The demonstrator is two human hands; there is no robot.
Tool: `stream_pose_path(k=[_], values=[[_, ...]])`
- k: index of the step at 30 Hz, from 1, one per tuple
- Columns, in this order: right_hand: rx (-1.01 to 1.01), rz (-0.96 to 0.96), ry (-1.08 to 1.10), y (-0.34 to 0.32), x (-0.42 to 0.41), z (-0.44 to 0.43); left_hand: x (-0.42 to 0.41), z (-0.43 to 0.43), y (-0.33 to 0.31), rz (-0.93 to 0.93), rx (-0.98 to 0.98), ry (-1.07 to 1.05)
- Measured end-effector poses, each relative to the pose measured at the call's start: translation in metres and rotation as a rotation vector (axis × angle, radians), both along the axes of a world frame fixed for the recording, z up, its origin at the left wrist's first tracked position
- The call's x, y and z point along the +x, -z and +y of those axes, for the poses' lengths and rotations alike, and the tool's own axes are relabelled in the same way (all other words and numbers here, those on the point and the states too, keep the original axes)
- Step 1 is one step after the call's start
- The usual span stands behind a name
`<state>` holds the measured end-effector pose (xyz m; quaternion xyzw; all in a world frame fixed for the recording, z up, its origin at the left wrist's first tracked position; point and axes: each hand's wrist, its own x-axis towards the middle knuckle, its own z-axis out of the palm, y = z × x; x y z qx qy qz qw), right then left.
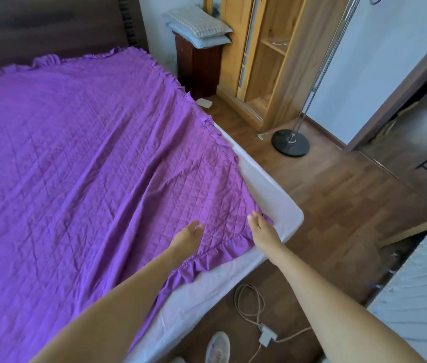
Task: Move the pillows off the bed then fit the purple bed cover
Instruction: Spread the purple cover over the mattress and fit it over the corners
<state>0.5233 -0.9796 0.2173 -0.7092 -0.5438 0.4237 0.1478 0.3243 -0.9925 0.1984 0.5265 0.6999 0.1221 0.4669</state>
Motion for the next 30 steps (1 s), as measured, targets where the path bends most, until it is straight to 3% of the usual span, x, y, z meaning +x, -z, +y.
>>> stream_pose_path(k=[15, 23, 30], values=[[-0.011, -0.021, -0.041, 0.013, 0.006, 0.050, -0.001, 0.057, 0.019, -0.078, -0.005, -0.062], [-0.057, -0.069, -0.257, 0.041, 0.032, 0.129, 0.025, 0.103, 0.043, -0.050, -0.030, -0.238], [-0.090, -0.068, -0.537, 0.078, 0.113, 0.240, 0.113, 0.172, 0.093, 0.036, -0.068, -0.505]])
